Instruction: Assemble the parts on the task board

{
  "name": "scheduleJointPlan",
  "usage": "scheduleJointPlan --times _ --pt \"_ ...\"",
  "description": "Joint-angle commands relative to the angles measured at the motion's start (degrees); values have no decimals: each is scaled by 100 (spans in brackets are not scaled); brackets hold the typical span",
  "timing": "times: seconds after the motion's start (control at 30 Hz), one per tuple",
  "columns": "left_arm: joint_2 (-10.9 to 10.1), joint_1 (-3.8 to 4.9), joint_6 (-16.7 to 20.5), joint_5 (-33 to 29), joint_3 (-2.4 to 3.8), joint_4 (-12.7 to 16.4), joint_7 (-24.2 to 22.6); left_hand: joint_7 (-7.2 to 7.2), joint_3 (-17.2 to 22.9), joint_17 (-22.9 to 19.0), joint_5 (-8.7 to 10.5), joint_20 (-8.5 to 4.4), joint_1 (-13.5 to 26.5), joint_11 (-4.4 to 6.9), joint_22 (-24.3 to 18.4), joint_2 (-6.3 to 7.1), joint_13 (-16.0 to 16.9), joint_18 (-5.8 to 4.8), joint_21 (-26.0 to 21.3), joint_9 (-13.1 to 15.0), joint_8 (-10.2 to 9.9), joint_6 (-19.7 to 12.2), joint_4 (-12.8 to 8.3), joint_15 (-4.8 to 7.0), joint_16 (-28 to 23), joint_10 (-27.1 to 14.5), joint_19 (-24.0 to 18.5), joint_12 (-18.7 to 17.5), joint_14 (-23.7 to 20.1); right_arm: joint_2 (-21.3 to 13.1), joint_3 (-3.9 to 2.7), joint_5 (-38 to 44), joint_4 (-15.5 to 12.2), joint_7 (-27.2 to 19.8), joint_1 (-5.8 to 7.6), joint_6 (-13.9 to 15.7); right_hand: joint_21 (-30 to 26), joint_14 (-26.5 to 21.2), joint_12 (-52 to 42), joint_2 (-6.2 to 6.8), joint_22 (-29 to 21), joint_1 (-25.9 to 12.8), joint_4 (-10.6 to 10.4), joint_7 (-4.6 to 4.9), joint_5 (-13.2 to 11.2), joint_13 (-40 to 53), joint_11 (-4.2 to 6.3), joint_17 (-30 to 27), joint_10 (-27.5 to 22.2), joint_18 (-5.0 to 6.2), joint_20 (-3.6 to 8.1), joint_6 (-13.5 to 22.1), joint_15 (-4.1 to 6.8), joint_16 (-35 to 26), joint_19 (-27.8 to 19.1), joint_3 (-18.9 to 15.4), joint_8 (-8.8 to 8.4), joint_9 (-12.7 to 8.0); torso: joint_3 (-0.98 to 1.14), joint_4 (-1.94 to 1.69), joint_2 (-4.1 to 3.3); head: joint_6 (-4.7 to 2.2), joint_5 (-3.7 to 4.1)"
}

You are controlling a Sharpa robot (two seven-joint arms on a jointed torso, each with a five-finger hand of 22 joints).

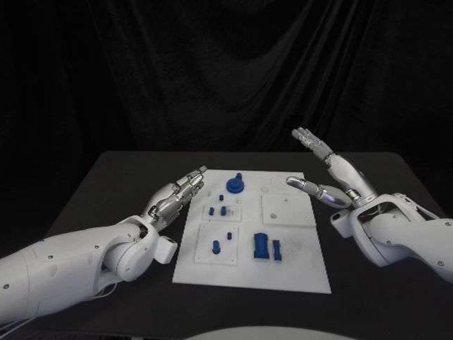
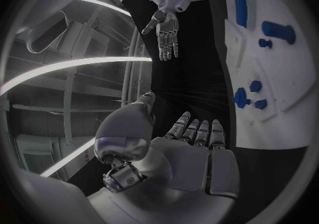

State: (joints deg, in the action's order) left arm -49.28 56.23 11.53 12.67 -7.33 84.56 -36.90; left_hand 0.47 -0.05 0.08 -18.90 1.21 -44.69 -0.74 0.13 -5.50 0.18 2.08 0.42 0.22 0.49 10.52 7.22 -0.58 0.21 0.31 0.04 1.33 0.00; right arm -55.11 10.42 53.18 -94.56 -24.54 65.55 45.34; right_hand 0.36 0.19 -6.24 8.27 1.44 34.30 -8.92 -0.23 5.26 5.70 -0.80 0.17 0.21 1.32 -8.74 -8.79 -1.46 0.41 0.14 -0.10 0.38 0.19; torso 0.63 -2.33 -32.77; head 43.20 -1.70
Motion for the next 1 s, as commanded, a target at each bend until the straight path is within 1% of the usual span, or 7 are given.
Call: scheduleJointPlan --times 0.03,0.27,0.3,0.37,0.4,0.97,1.0 --pt "94 90 1176 -495 119 126 233 -47 5 -8 601 -121 1424 74 -13 550 -18 -208 -42 -22 -49 -337 -233 58 -21 -31 -4 -133 0 98 -87 -1153 50 -121 -64 -31 -36 -19 200 -264 -144 -1093 284 23 -526 -570 80 -17 -21 -132 282 273 146 -41 -14 10 -38 -19 -30 109 75 -333 65" --pt "318 276 2452 -968 495 380 526 -47 5 -8 932 -121 2203 74 -13 550 -18 -208 -42 -22 -49 -512 -722 58 -21 -31 -4 -133 0 408 -400 -2519 185 -254 -220 -61 -36 -19 624 -410 -144 -1688 431 23 -526 -570 80 -17 -21 -132 423 416 146 -41 -14 10 -38 -19 -56 207 142 -768 148" --pt "341 295 2587 -1019 535 407 557 -47 5 -8 969 -121 2293 74 -13 550 -18 -208 -42 -22 -49 -530 -722 58 -21 -31 -4 -133 0 450 -444 -2706 203 -272 -241 -65 -36 -19 624 -827 -144 -1756 452 23 -526 -570 80 -17 -21 -132 423 425 146 -41 -14 10 -38 -19 -58 215 147 -803 155" --pt "381 328 2814 -1103 602 452 609 -47 5 -8 1040 -121 2458 74 -13 550 -18 -208 -42 -22 -49 -566 -722 58 -21 -31 -4 -133 0 533 -527 -3072 239 -308 -283 -73 -36 -19 624 -827 -144 -1875 473 23 -526 -570 80 -17 -21 -132 467 459 146 -41 -14 10 -38 -19 -61 226 155 -852 164" --pt "406 349 2954 -1154 643 479 641 -47 5 -8 1088 -121 2570 74 -13 550 -18 -208 -42 -22 -49 -588 -722 58 -21 -31 -4 -133 0 595 -590 -3346 266 -334 -314 -79 -36 -19 624 -827 -144 -1963 892 23 -526 -570 80 -17 -21 -132 874 879 146 -41 -14 10 -38 -19 -62 231 158 -874 169" --pt "459 393 3259 -1267 733 540 711 -47 5 -8 1489 -121 3515 74 -13 550 -18 -208 -42 -22 -49 -1052 -722 58 -21 -31 -4 -133 0 1040 -1040 -5308 459 -525 -538 -122 -36 -19 624 -827 -144 -2682 892 23 -526 -570 80 -17 -21 -132 874 879 146 -41 -14 10 -38 -19 -63 233 159 -883 170" --pt "459 393 3259 -1267 733 540 711 -47 5 -8 1890 -121 3556 74 -13 550 -18 -208 -42 -22 -49 -1052 -722 58 -21 -31 -4 -133 0 1042 -1042 -5317 460 -526 -539 -122 -36 -19 624 -827 -144 -2717 892 23 -526 -570 80 -17 -21 -132 874 879 146 -41 -14 10 -38 -19 -63 233 159 -883 170"
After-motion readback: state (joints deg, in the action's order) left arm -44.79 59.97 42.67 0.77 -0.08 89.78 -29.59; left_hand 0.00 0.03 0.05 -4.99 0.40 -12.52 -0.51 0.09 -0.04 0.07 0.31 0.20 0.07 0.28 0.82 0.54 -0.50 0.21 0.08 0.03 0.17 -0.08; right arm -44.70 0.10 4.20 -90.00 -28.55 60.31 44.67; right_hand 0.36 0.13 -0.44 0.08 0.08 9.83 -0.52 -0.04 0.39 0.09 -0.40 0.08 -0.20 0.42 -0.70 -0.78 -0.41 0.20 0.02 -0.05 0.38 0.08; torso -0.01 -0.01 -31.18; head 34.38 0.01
